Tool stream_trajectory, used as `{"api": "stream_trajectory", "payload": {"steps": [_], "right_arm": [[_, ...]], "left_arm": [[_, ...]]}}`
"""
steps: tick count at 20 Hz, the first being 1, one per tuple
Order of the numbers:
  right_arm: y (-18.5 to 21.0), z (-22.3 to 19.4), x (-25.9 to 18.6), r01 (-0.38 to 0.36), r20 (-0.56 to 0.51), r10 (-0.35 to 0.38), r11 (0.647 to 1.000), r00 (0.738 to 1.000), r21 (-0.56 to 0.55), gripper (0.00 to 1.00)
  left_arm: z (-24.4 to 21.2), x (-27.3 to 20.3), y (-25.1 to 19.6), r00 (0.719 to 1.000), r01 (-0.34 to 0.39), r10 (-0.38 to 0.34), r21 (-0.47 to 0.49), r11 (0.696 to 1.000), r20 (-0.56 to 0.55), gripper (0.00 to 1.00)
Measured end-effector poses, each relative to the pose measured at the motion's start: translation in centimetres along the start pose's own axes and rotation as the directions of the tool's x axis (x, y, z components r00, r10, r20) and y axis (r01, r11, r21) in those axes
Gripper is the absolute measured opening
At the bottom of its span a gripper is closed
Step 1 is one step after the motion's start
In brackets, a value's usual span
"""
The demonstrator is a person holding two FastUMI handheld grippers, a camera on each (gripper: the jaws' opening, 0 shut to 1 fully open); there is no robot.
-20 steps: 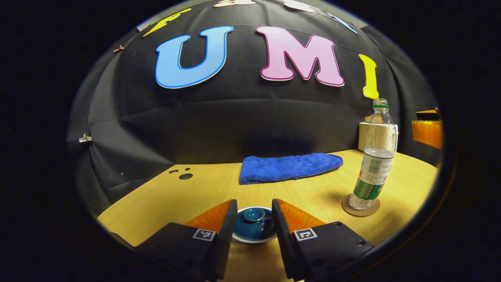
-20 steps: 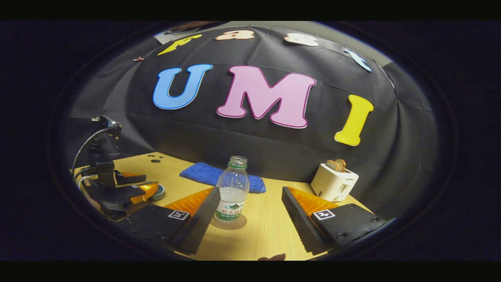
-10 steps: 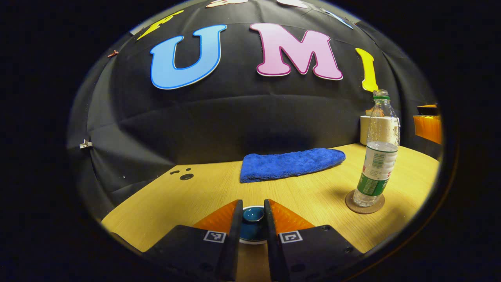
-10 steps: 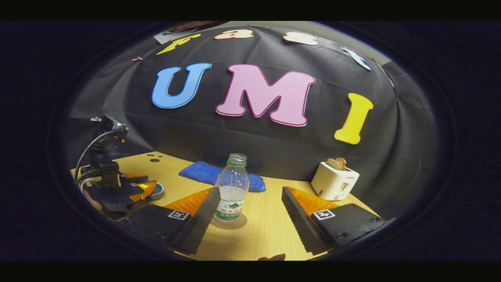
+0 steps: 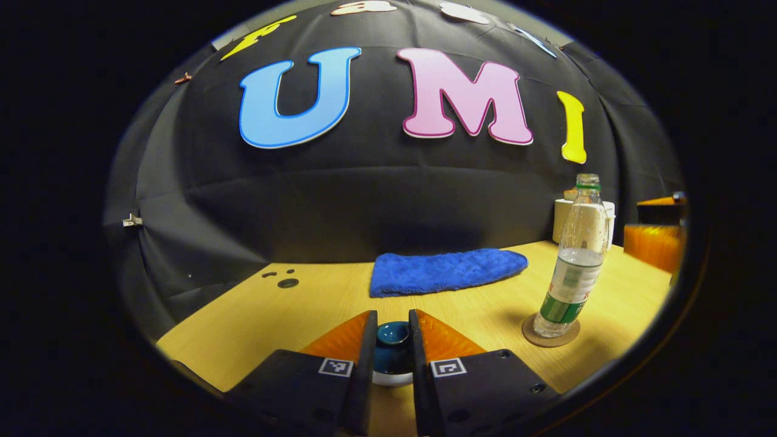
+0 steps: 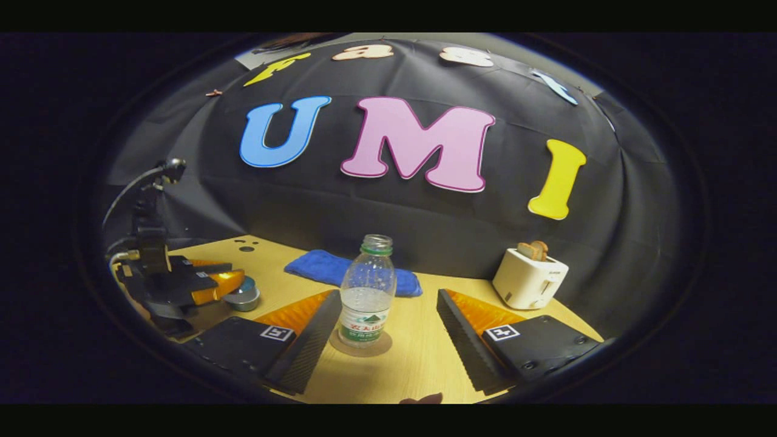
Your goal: Open the teacup lid with one hand, grasp the water bottle and pour water into the teacup with the other hand; after pouring, place the water bottle on the coaster and then close the teacup lid.
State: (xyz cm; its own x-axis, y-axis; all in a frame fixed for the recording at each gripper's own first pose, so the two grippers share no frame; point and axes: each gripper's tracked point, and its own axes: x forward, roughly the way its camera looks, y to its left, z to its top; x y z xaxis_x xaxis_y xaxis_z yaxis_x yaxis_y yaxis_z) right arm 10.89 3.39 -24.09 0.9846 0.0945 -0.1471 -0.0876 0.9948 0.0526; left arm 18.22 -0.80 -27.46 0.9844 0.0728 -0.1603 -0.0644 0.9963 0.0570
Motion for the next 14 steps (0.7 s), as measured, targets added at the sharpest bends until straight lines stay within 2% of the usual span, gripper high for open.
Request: {"api": "stream_trajectory", "payload": {"steps": [2, 4, 9, 11, 12, 14], "right_arm": [[0.5, -0.8, 0.6, -0.008, -0.01, 0.008, 1.0, 1.0, 0.02, 0.98], [1.0, -1.7, 1.3, -0.012, -0.019, 0.013, 1.0, 1.0, 0.027, 0.98], [1.9, -3.6, 3.5, -0.022, -0.027, 0.023, 1.0, 0.999, 0.019, 0.98], [2.0, -4.0, 4.2, -0.019, -0.024, 0.02, 1.0, 1.0, 0.014, 0.98], [2.1, -4.2, 4.6, -0.019, -0.025, 0.02, 1.0, 0.999, 0.019, 0.98], [2.1, -4.7, 5.5, -0.013, -0.029, 0.014, 0.999, 0.999, 0.034, 0.98]], "left_arm": [[0.6, -0.8, 0.6, 1.0, -0.003, 0.003, -0.012, 1.0, 0.003, 0.36], [1.0, -1.8, 1.6, 1.0, -0.02, 0.02, -0.003, 1.0, 0.005, 0.28], [1.5, -3.9, 3.9, 0.999, -0.046, 0.046, -0.003, 0.999, 0.004, 0.31], [1.8, -4.5, 4.4, 0.999, -0.051, 0.051, -0.01, 0.999, 0.006, 0.29], [1.6, -4.7, 4.6, 0.999, -0.053, 0.053, -0.014, 0.999, 0.005, 0.32], [1.4, -5.0, 4.8, 0.998, -0.055, 0.055, -0.02, 0.998, 0.0, 0.28]]}}
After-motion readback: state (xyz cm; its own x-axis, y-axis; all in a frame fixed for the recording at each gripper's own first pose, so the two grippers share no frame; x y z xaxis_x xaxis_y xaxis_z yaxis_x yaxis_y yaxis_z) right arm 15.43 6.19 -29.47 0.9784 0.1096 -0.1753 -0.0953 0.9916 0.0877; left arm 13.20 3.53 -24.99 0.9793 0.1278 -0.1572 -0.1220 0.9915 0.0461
